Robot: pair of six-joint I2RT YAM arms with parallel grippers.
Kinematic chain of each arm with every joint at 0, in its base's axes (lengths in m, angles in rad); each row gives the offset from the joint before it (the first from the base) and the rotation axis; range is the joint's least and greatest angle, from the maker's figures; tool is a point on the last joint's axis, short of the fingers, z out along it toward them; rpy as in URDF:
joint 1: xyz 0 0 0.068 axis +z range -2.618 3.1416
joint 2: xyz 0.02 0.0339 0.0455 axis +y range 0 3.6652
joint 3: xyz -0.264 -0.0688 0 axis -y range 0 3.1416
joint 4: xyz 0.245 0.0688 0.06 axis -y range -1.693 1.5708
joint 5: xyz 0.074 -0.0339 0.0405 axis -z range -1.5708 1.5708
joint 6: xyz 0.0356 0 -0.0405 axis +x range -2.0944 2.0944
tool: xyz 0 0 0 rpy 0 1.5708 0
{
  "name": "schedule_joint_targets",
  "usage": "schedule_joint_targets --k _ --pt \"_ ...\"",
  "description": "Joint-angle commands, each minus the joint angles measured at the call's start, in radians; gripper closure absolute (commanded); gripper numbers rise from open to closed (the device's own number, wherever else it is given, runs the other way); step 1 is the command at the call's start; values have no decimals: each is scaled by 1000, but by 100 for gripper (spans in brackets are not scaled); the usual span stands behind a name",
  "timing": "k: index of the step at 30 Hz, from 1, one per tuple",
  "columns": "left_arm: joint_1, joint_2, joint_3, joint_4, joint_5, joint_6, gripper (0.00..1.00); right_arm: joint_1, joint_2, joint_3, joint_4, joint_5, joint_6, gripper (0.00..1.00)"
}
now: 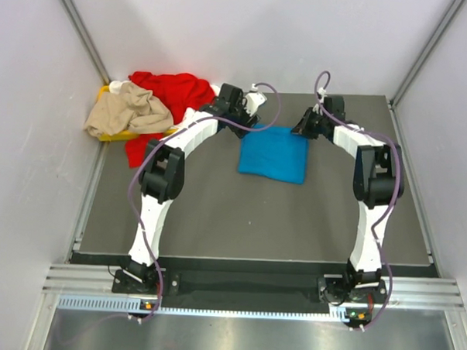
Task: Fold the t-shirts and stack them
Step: Fold the tshirt, then neatly place the folded tshirt to the corner
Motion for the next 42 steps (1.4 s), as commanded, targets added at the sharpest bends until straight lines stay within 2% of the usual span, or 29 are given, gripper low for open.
schedule_joint_targets --k 1,11,15,17,18,20,21,22,24,25,29,35,38,39,41,42 --pt "4 -78 -24 -17 5 24 32 -25 99 110 32 -26 42 98" --pt "4 -115 -69 -34 -1 48 32 -62 191 219 84 36 151 97" --pt "4 -130 -83 -44 -14 48 32 -71 208 290 18 65 140 94" --pt "4 -145 -89 -58 -21 44 32 -81 177 318 -62 114 106 88" --pt "4 -164 -92 -83 -24 40 32 -82 154 316 -88 132 89 77" --pt "7 -188 -124 -97 -35 31 32 -82 60 261 -138 193 36 62" --pt "10 -219 -142 -103 -37 24 32 -83 21 226 -146 203 25 49" --pt "12 -237 -161 -104 -38 17 32 -82 -17 139 -152 206 11 40" --pt "18 -294 -230 -107 -37 7 31 -80 -116 48 -154 205 -1 28" --pt "21 -316 -257 -107 -29 7 31 -82 -143 -31 -163 202 -6 27" --pt "33 -456 -441 -60 -3 8 31 -82 -203 -187 -128 128 10 27" --pt "35 -558 -576 -34 6 -2 31 -80 -110 -219 -85 22 46 33" --pt "35 -590 -606 -31 15 -13 31 -79 -59 -196 -56 -58 80 42" --pt "36 -600 -612 -29 17 -19 31 -80 -52 -190 -54 -67 88 50" --pt "36 -604 -616 -31 20 -25 31 -80 -36 -186 -34 -87 105 57" --pt "36 -607 -617 -32 20 -33 31 -83 -33 -186 -28 -93 109 64"
